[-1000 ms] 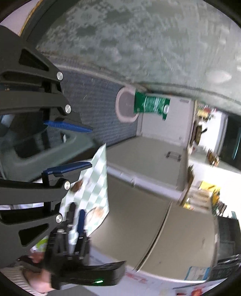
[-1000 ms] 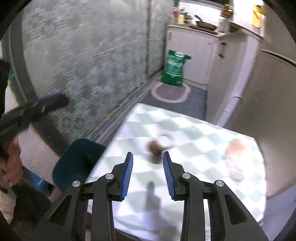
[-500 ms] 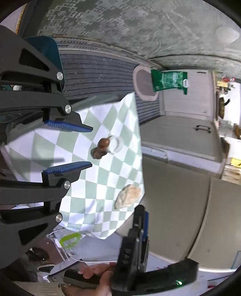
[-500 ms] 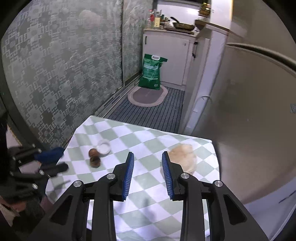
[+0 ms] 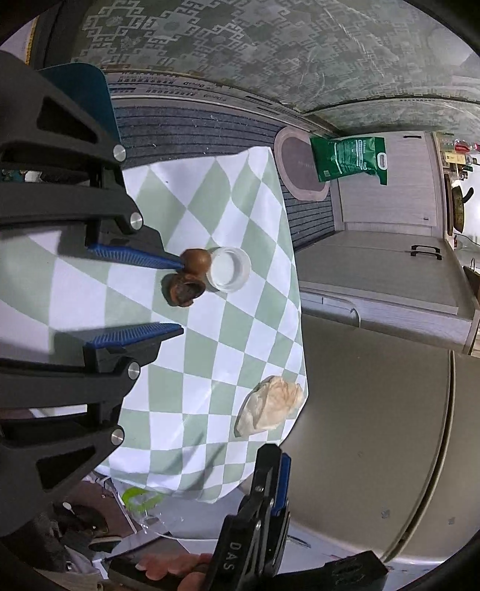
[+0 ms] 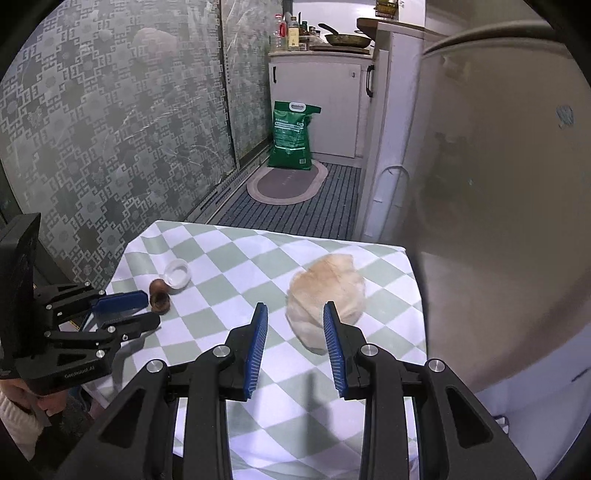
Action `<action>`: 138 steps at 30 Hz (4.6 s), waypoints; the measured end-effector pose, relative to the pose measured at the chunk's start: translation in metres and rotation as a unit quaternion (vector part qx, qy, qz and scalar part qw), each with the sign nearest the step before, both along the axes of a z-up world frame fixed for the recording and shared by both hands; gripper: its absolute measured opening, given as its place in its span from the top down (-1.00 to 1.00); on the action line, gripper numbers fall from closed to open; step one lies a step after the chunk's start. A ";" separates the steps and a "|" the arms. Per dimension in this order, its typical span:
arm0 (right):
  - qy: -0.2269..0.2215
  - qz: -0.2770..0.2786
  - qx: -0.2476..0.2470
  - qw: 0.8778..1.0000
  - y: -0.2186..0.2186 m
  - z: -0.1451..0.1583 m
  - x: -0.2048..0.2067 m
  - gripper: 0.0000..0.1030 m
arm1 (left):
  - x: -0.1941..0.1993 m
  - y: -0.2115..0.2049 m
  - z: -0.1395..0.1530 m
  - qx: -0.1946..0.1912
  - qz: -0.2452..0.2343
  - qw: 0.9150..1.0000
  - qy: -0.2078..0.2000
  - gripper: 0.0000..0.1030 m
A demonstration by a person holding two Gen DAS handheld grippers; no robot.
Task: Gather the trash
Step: 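Grasp the brown nut shell with the left tool while the right tool grasps the crumpled tissue, then drop the nut shell into the green bin with the left tool while the right tool drops the tissue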
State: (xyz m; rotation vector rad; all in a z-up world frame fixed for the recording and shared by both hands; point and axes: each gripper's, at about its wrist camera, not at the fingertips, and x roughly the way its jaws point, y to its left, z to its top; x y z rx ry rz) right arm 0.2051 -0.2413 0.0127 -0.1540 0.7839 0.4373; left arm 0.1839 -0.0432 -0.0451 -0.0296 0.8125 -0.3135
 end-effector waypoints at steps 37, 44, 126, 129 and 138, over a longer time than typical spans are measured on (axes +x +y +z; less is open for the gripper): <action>0.007 -0.033 -0.048 0.998 0.014 -0.040 0.037 -0.37 | 0.010 0.002 0.003 -0.005 0.010 1.000 -0.016 0.57; 0.005 -0.037 -0.071 0.997 0.028 -0.043 0.043 -0.34 | 0.000 0.012 0.009 -0.015 -0.001 1.000 -0.024 0.57; 0.016 0.163 -0.017 0.986 0.259 -0.001 -0.045 0.40 | -0.060 0.208 -0.167 0.032 0.099 0.978 0.181 0.57; 0.030 0.165 -0.018 0.986 0.267 -0.009 -0.043 0.40 | -0.064 0.212 -0.176 0.030 0.098 0.976 0.195 0.57; 0.065 0.175 -0.051 0.981 0.298 -0.050 -0.047 0.40 | -0.070 0.228 -0.175 0.031 0.102 0.978 0.182 0.46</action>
